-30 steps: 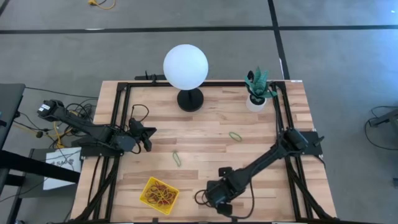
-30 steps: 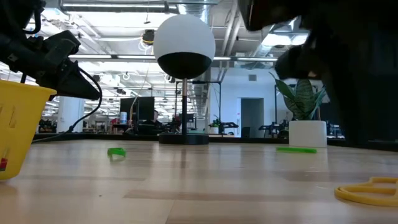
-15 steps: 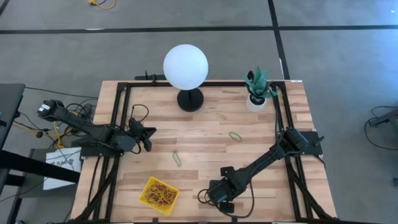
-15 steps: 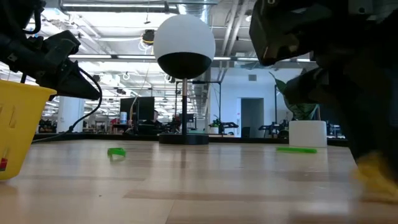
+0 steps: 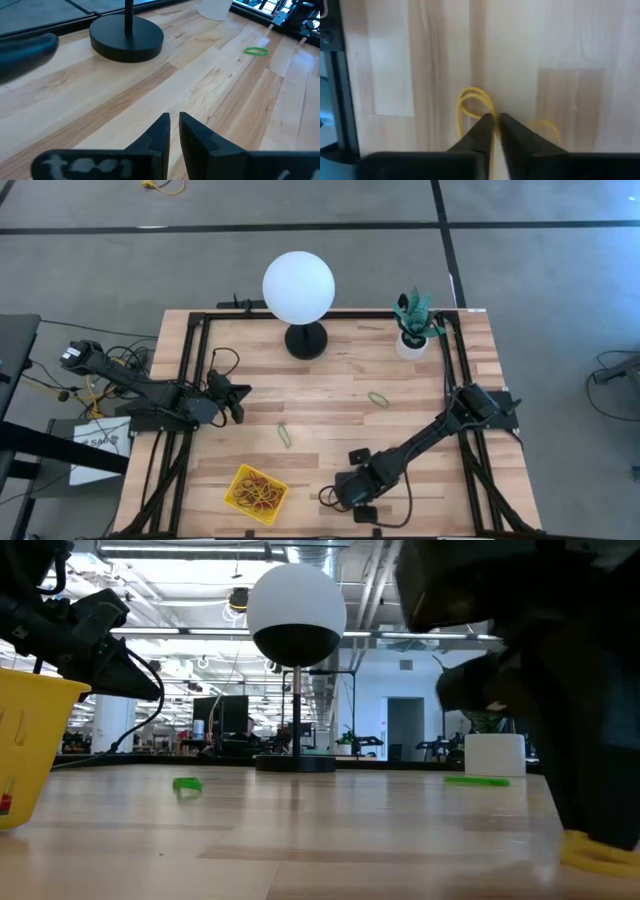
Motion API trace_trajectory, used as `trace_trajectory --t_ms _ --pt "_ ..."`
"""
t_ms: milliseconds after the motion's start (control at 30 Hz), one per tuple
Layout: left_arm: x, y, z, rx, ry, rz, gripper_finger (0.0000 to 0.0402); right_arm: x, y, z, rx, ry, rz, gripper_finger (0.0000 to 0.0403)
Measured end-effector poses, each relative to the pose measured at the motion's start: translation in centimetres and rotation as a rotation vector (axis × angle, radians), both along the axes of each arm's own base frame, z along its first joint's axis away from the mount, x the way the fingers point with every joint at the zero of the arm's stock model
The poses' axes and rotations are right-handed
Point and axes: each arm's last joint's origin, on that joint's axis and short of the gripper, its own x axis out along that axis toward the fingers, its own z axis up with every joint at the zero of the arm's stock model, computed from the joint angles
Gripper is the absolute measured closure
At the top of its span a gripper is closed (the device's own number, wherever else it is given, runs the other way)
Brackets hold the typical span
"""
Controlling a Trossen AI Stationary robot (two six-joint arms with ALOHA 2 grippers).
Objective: Pick and place items into bin
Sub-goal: Put the yellow rubber band into the yellow bin
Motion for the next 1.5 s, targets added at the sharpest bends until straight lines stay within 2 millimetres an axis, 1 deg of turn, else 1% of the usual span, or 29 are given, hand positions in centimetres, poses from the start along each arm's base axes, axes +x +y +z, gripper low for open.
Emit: trace_trajectory --t_ms 67,167,233,333,400,500,567,667,733,800,833,867,900,933,1000,1067,1133,1300,1400,1467,1500 --pt "0.0 0.0 0.0 0.000 0.000 0.000 0.0374 0.2 -0.1 0.0 0.027 -0.007 0.028 0.0393" --pt "0.0 0.0 0.0 0.001 0.001 0.000 0.0374 0.9 0.3 0.5 0.076 -0.078 0.073 0.0393" --pt "0.0 0.0 0.0 0.000 0.001 0.000 0.0374 1.0 0.1 0.8 0.065 -0.078 0.121 0.0398" --pt "0.0 0.0 0.0 -0.001 -0.003 0.000 0.0374 2.1 -0.1 2.5 0.051 -0.165 0.195 0.0400" --pt "0.0 0.0 0.0 -0.001 -0.004 0.001 0.0374 3.7 -0.4 4.4 0.053 -0.284 0.230 0.0401" --pt "0.0 0.0 0.1 -0.003 -0.009 0.001 0.0374 5.7 -1.2 6.7 0.027 -0.420 0.296 0.0401" --pt "0.1 0.0 0.1 -0.003 -0.009 0.001 0.0374 7.3 -1.8 8.3 0.033 -0.551 0.319 0.0402" --pt "0.1 0.0 0.1 -0.003 -0.009 0.001 0.0374 8.9 -2.6 9.8 0.018 -0.715 0.356 0.0402" --pt "0.1 0.0 0.1 -0.003 -0.010 0.001 0.0374 10.1 -3.2 10.7 0.005 -0.863 0.356 0.0402" --pt "0.0 0.0 0.1 -0.003 -0.008 0.000 0.0374 11.3 -3.8 12.2 0.032 -1.035 0.319 0.0402" --pt "0.0 0.0 0.1 -0.003 -0.008 0.001 0.0374 12.1 -4.0 12.3 0.071 -1.115 0.302 0.0402" --pt "0.0 0.0 0.1 -0.003 -0.007 0.000 0.0374 12.9 -4.1 12.3 0.121 -1.195 0.296 0.0402" --pt "0.0 0.0 0.1 -0.002 -0.008 0.001 0.0374 13.4 -4.3 11.7 0.157 -1.237 0.304 0.0402" --pt "0.0 0.0 0.1 -0.002 -0.009 0.000 0.0374 13.8 -4.3 10.7 0.184 -1.252 0.313 0.0402" --pt "0.0 0.0 0.0 -0.001 -0.005 0.000 0.0374 15.0 -4.2 8.4 0.192 -1.256 0.315 0.0402" --pt "0.0 0.0 0.0 -0.002 -0.005 0.001 0.0374 15.3 -4.3 6.9 0.166 -1.202 0.304 0.0402" --pt "0.0 0.0 0.0 -0.003 -0.003 0.002 0.0374 15.9 -4.2 6.3 0.159 -1.187 0.298 0.0403" --pt "0.0 0.0 0.0 -0.003 -0.002 0.002 0.0374 16.6 -4.1 4.1 0.141 -1.122 0.297 0.0403" --pt "0.0 0.0 0.0 -0.003 -0.004 0.003 0.0374 16.6 -4.1 3.6 0.138 -1.094 0.302 0.0402" --pt "0.0 0.0 0.0 -0.003 -0.003 0.002 0.0374 17.2 -3.9 3.4 0.144 -1.112 0.297 0.0398" --pt "0.0 0.0 0.0 -0.003 -0.003 0.002 0.0374 17.1 -3.9 3.0 0.141 -1.077 0.295 0.0394"
